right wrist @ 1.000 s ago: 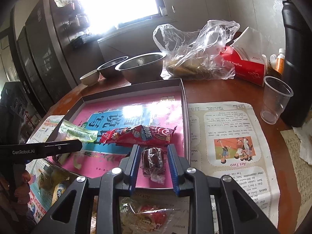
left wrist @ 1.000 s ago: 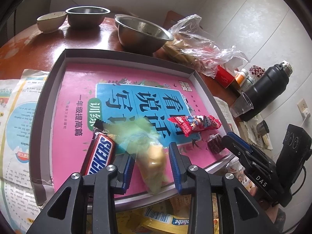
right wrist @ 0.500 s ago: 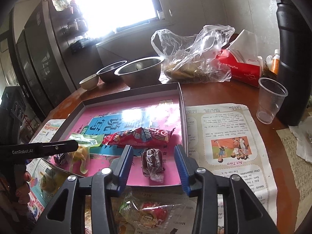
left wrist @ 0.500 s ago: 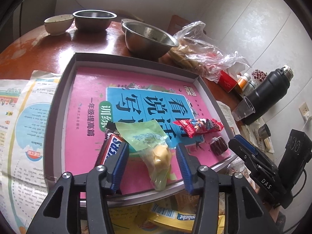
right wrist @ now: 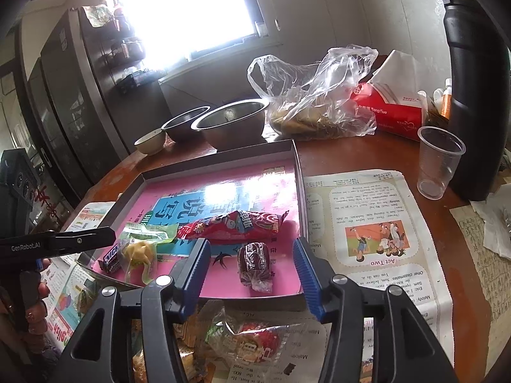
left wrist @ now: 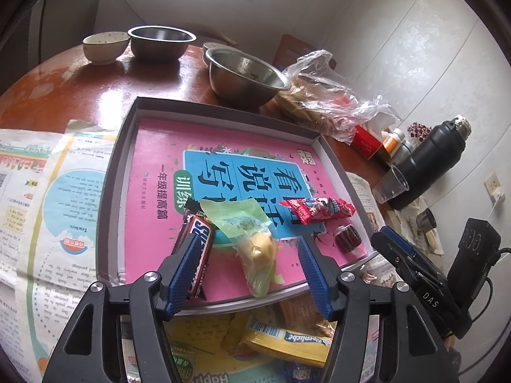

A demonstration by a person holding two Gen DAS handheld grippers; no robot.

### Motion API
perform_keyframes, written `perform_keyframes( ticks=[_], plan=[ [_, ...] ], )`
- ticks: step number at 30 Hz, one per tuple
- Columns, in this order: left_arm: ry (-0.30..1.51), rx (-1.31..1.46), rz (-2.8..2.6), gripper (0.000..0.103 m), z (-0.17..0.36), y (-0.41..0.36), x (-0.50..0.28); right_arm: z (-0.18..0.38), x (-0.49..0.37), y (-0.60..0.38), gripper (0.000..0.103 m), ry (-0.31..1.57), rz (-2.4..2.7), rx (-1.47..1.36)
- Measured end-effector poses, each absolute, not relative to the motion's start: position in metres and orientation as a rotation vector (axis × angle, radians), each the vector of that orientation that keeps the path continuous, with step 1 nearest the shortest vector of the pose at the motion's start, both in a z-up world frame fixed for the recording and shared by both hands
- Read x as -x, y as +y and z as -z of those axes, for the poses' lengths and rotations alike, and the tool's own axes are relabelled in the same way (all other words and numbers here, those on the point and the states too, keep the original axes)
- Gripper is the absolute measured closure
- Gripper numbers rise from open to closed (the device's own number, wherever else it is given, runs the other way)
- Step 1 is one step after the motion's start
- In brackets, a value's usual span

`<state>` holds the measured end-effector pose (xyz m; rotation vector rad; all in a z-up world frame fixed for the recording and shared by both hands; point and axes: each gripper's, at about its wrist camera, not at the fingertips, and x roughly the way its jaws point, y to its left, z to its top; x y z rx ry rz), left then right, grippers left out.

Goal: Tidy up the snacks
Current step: 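Withdraw both tools from the tray toward the remaining snacks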

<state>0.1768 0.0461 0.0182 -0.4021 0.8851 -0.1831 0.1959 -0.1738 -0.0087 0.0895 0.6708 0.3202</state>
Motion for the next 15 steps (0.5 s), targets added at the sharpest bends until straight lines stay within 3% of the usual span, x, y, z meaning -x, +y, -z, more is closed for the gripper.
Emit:
perform_keyframes(
  ticks=[15],
  plan=[
    [0.88, 0.37, 0.203, 0.035, -0.028, 0.044, -0.151, -0.004, -0.171, -0.174, 0.039, 0.647, -0.354, -0.11]
  ],
)
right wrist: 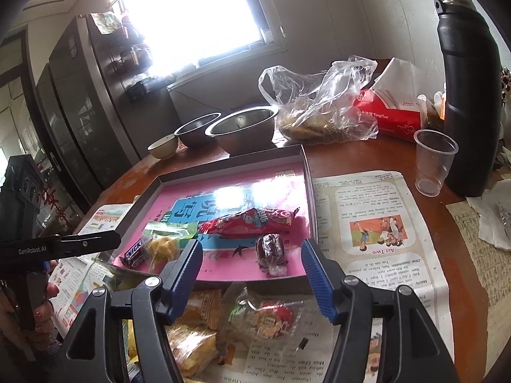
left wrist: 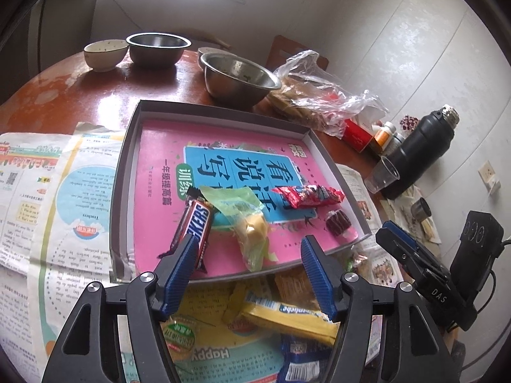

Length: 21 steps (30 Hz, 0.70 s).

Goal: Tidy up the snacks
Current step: 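Withdraw both tools from the tray toward the remaining snacks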

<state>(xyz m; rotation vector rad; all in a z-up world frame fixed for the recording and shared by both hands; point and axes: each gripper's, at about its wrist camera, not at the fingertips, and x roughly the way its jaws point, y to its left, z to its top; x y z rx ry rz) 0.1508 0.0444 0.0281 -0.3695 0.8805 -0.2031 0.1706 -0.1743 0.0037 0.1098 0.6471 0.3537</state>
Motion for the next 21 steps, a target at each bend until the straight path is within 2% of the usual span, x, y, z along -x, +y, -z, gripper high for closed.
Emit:
perform_keyframes(
  ticks=[11, 21],
  plan=[
    [0.891, 0.404, 0.209, 0.034, -0.032, 0.052, -0.133, -0.004, -0.153, -0.177, 0.039, 0.645, -0.357, -0.116],
    [0.983, 0.453, 0.263, 0.034, -0.014, 0.042, -0.118, -0.002, -0.139, -0.176, 0.039, 0.65, -0.371, -0.101]
  ],
)
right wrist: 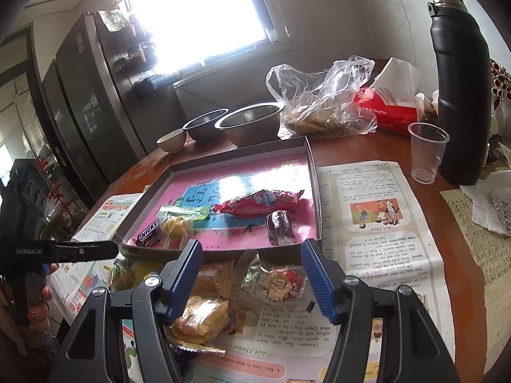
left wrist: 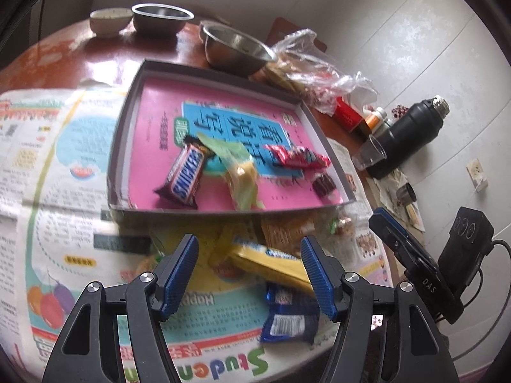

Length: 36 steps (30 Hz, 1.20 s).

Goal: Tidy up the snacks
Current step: 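Withdraw both tools from the tray toward the remaining snacks, then grasp the yellow wafer bar with the left tool while the right tool grasps the clear cookie bag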

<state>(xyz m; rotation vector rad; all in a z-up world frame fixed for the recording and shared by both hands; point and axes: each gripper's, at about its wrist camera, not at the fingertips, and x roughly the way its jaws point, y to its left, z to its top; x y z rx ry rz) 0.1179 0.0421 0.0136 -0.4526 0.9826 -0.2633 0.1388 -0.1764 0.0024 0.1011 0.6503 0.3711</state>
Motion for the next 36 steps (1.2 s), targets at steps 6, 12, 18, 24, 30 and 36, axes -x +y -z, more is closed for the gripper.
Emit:
perform_keyframes(
  ticks=[6, 12, 18, 24, 30, 36],
  plan=[
    [1.046, 0.514, 0.308, 0.035, -0.001, 0.037, -0.114, 0.0, -0.131, -0.179, 0.039, 0.655, -0.374, -0.105],
    [1.085, 0.572, 0.316, 0.034, 0.01, 0.033, -0.112, 0.004, -0.126, -0.18, 0.039, 0.668, -0.378, -0.103],
    [1.088, 0.612, 0.312, 0.035, 0.014, 0.025, -0.114, 0.009, -0.125, -0.178, 0.039, 0.679, -0.383, -0.105],
    [1.097, 0.645, 0.29, 0.035, 0.021, 0.024, -0.118, 0.016, -0.129, -0.177, 0.039, 0.695, -0.38, -0.112],
    [1.115, 0.676, 0.277, 0.035, 0.028, 0.021, -0.121, 0.03, -0.138, -0.179, 0.039, 0.741, -0.352, -0.139],
    [1.127, 0.701, 0.278, 0.035, 0.034, 0.015, -0.125, 0.039, -0.145, -0.178, 0.034, 0.752, -0.318, -0.13]
  ],
)
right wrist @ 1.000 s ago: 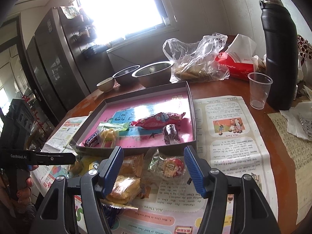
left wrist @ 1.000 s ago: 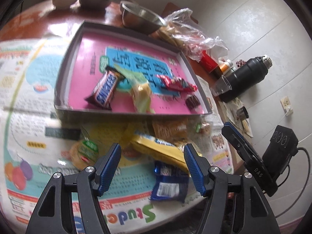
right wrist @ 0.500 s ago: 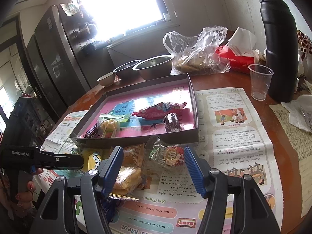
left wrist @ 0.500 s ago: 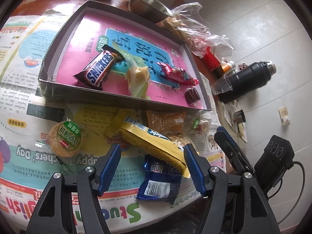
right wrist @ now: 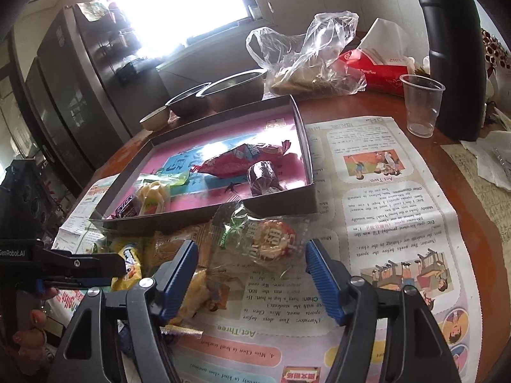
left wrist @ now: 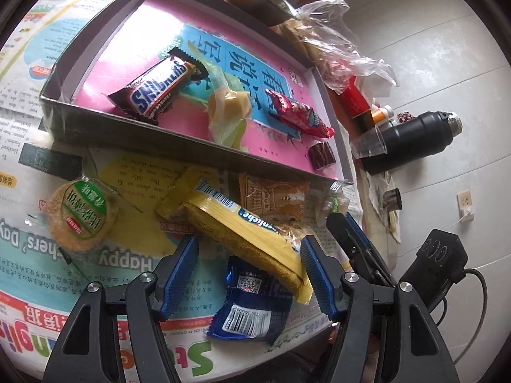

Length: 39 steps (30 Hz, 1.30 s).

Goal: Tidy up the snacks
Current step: 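Grasp the yellow wafer bar with the left tool while the right tool grasps the clear cookie bag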

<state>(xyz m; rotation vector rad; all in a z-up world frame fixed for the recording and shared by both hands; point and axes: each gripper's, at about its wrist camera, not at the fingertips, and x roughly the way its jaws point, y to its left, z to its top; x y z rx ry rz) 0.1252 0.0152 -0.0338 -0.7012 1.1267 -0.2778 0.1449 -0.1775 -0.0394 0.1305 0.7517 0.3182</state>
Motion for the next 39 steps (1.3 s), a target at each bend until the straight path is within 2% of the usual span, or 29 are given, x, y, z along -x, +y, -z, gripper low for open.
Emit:
perform_keyframes(
  ticks=[5, 8, 15, 28, 31, 33, 39],
  plan=[
    [1.115, 0.728, 0.285, 0.037, 0.035, 0.014, -0.128, 0.041, -0.148, -0.176, 0.033, 0.746, -0.326, -0.129],
    [1.115, 0.736, 0.3, 0.053, 0.039, 0.01, -0.131, 0.041, -0.15, -0.174, 0.033, 0.741, -0.331, -0.12],
    [1.107, 0.776, 0.318, 0.066, 0.045, 0.013, -0.133, 0.042, -0.152, -0.171, 0.031, 0.721, -0.344, -0.117],
    [1.064, 0.771, 0.309, 0.07, 0.036, 0.025, -0.12, 0.051, -0.16, -0.167, 0.027, 0.778, -0.335, -0.134],
    [1.052, 0.774, 0.307, 0.071, 0.032, 0.028, -0.117, 0.047, -0.157, -0.172, 0.029, 0.725, -0.36, -0.175],
    [1.045, 0.775, 0.305, 0.072, 0.031, 0.029, -0.116, 0.048, -0.158, -0.173, 0.035, 0.729, -0.363, -0.18],
    [1.024, 0.761, 0.309, 0.073, 0.023, 0.03, -0.111, 0.048, -0.154, -0.18, 0.038, 0.711, -0.385, -0.223]
  ],
)
